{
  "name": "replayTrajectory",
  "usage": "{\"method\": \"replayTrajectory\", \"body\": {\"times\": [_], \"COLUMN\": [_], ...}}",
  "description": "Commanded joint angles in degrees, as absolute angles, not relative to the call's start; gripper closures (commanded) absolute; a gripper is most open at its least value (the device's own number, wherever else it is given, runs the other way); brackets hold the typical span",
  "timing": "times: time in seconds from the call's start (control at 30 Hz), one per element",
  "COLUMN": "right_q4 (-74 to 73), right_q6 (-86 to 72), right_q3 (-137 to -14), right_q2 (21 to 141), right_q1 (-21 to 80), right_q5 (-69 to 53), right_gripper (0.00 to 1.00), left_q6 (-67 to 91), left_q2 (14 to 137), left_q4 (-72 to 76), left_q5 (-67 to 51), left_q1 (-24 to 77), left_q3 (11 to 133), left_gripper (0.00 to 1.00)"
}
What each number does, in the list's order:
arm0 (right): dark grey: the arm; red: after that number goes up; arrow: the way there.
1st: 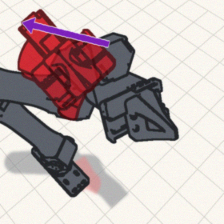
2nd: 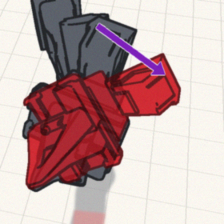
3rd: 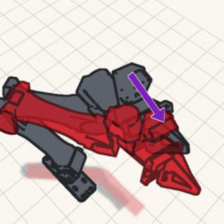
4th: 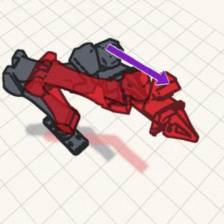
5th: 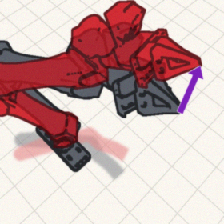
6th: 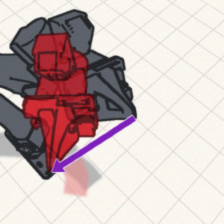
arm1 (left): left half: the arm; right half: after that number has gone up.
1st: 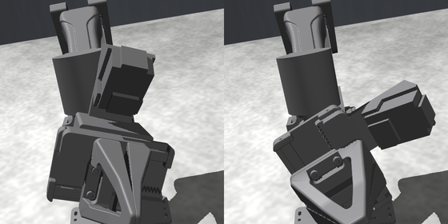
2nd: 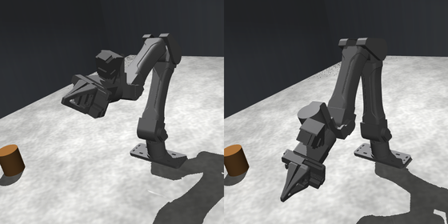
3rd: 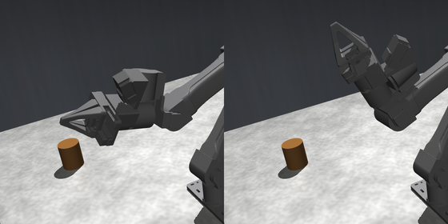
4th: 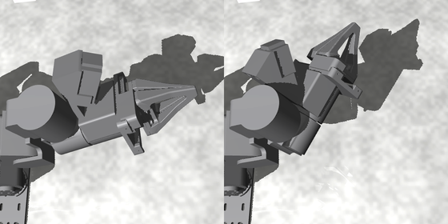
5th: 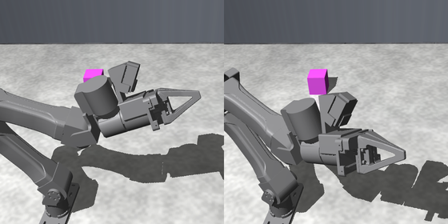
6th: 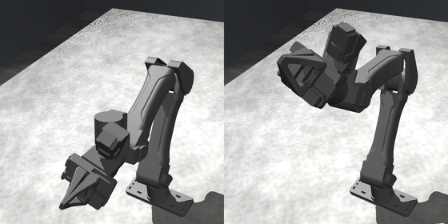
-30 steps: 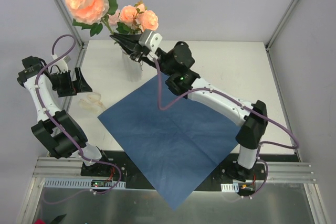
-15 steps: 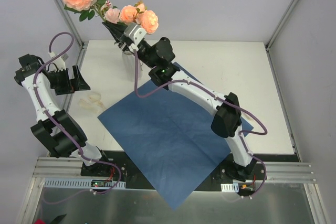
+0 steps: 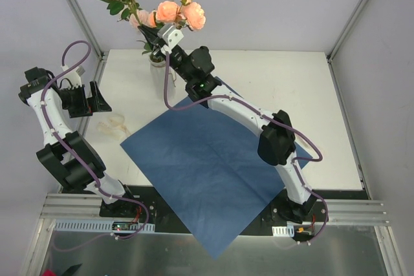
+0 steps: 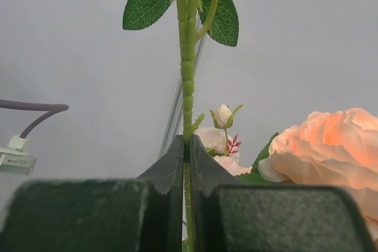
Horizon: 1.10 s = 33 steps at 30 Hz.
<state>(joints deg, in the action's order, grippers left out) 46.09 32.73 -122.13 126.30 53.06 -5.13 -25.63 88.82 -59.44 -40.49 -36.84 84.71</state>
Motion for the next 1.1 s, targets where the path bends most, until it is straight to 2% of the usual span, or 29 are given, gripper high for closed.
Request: {"method": "replayTrajectory", "body": {"times": [0.0,0.13,0.3,0.4,0.43,0.5,0.53,0.63,0.8,1.07], "right_q4": [48.1,39.0,35.3,31.4,28.2,25.8,23.2,17.2,5.1,-9.0], "right_q6": [28.8,24.7,22.6,21.8,21.8,21.3,21.3,21.2,20.2,17.5], "right_q3": [-124.4,-128.7,-122.6,-119.9,-119.7,-118.8,-118.7,-118.8,-121.3,-114.5], "right_q2": [128.0,130.0,126.1,123.4,123.0,121.7,121.4,120.3,118.5,111.6], "right_q1": [52.6,52.1,52.5,52.6,52.6,52.6,52.6,53.2,53.8,53.4], "right_q5": [-2.4,-0.4,5.4,9.7,11.8,12.6,12.5,12.8,13.4,14.5], "right_gripper": [0.99,0.99,0.99,0.87,0.77,0.67,0.51,0.37,0.21,0.16], "left_q6": [-27.1,-26.7,-27.1,-26.9,-27.0,-26.9,-26.8,-26.4,-26.4,-25.8], "left_q2": [88.6,88.4,87.5,86.7,86.2,85.8,85.5,85.4,84.9,84.2], "left_q4": [-60.8,-60.8,-60.7,-60.7,-60.7,-60.7,-60.7,-60.8,-60.8,-60.8], "left_q5": [-42.3,-42.2,-41.7,-41.7,-42.3,-42.6,-42.7,-42.5,-42.7,-43.7], "left_q1": [-37.3,-37.3,-37.3,-37.3,-37.3,-37.3,-37.2,-37.3,-37.3,-37.2], "left_q3": [86.0,86.4,86.1,85.9,85.9,85.8,85.7,85.7,84.5,84.1], "left_gripper": [0.01,0.01,0.01,0.01,0.01,0.01,0.01,0.01,0.01,0.01]}}
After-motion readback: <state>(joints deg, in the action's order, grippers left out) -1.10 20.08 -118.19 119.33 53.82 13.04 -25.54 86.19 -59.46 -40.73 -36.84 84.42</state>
